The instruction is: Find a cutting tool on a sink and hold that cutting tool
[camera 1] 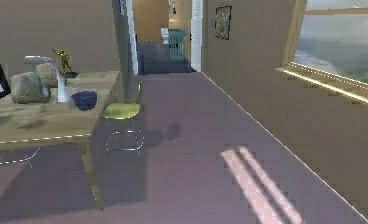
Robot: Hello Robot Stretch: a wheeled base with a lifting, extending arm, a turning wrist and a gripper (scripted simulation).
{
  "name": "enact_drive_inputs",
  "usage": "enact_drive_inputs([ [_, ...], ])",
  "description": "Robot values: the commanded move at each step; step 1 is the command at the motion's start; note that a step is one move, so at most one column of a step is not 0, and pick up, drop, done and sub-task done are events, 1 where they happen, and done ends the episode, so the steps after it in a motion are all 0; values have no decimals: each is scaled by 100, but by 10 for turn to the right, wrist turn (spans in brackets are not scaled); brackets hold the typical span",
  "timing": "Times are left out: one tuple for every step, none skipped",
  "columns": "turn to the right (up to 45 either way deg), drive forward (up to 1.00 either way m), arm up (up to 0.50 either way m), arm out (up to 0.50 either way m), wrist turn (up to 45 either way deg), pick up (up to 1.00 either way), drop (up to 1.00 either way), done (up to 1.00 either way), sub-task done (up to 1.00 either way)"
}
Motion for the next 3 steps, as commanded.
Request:
enact_drive_inputs([
  [0, 100, 0, 0, 0, 0, 0, 0, 0],
  [0, 95, 0, 0, 0, 0, 0, 0, 0],
  [0, 60, 0, 0, 0, 0, 0, 0, 0],
])
